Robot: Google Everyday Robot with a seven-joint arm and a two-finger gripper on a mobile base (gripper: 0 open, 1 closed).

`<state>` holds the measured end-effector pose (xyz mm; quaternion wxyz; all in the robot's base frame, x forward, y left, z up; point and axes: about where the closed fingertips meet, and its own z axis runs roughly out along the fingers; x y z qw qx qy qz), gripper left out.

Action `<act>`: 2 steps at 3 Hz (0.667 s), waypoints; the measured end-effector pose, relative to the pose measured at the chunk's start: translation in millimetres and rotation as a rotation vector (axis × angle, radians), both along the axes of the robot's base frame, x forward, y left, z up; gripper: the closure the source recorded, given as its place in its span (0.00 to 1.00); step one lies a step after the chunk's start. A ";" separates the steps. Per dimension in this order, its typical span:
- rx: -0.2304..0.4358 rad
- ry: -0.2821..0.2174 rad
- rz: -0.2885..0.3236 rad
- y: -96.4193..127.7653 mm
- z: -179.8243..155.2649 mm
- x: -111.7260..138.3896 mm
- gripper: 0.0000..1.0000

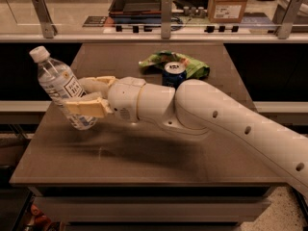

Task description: Place blue plastic bottle upright

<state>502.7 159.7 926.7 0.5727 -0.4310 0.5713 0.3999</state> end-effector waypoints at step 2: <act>0.029 0.065 -0.041 -1.0 -20.0 10.8 1.00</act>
Offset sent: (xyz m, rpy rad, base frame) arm 0.0207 -0.0054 -0.0329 0.0521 0.0960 -0.0653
